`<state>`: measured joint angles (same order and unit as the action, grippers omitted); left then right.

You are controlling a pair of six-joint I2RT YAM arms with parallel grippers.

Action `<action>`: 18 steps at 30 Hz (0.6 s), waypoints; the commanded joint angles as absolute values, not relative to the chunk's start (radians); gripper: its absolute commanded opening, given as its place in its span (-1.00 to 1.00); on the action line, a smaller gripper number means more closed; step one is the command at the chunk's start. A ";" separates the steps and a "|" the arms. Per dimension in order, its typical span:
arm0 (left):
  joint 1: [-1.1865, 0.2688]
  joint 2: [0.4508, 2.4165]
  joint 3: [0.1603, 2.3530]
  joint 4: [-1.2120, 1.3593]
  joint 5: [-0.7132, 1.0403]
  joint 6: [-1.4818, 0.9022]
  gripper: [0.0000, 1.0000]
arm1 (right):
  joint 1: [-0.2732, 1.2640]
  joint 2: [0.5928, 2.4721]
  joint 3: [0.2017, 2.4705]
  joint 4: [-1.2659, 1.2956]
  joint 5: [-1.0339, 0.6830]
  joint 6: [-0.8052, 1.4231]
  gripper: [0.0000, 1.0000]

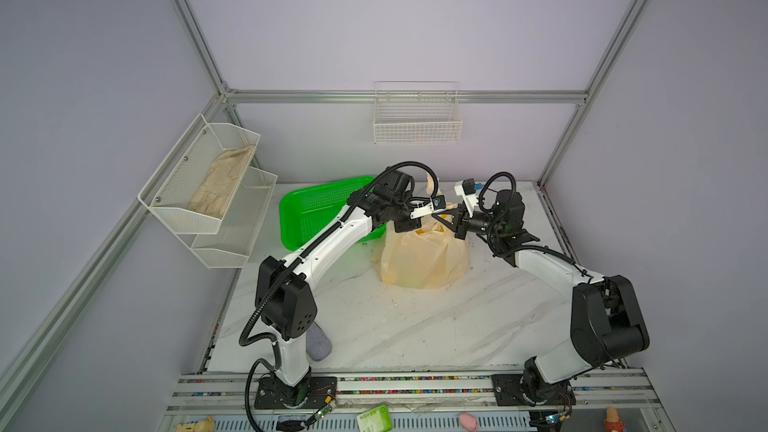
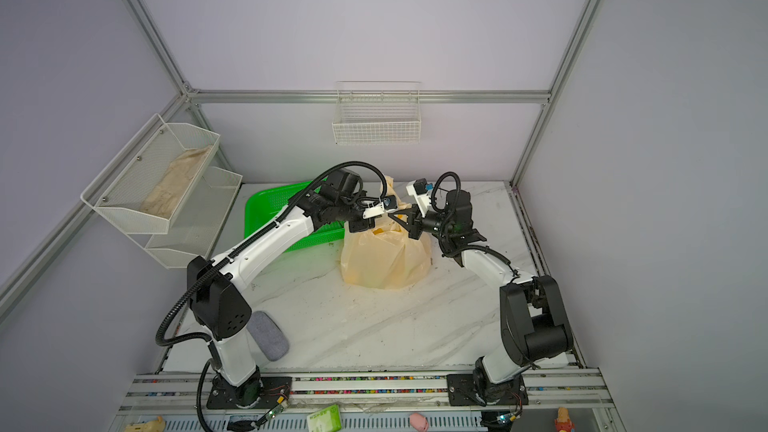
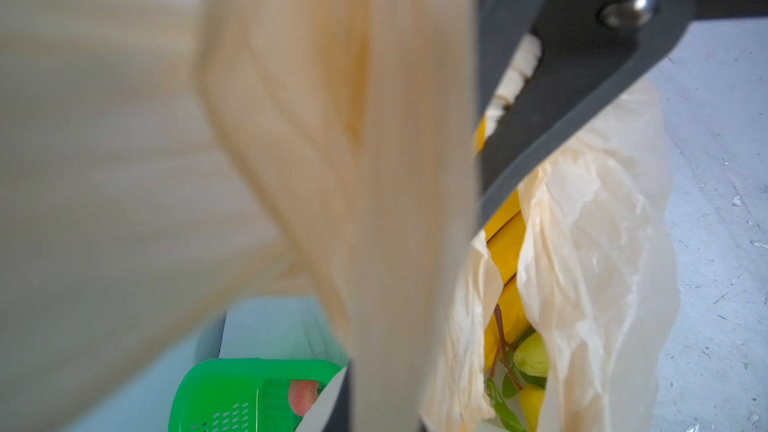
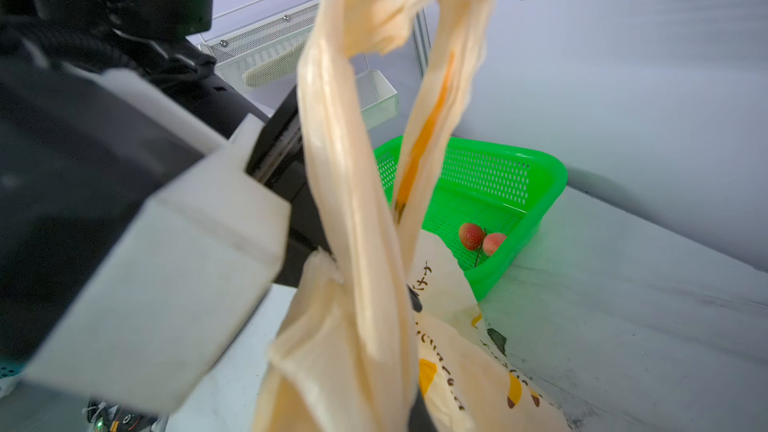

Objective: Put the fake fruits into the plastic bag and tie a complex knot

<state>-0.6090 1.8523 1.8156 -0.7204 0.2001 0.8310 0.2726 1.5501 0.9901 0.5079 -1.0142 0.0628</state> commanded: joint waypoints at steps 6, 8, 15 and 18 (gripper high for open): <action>-0.561 1.767 1.850 -0.678 0.323 0.706 -0.14 | 0.268 1.546 0.964 0.515 -1.003 0.038 -1.00; -0.536 1.730 1.800 -0.641 0.403 0.658 0.05 | 0.269 1.545 0.972 0.485 -1.019 0.020 -1.00; -0.452 1.681 1.731 -0.390 0.694 0.268 0.61 | 0.270 1.527 0.947 0.506 -1.039 0.014 -1.00; -0.449 1.715 1.761 -0.300 0.798 0.102 0.71 | 0.272 1.525 0.938 0.523 -1.040 0.020 -1.00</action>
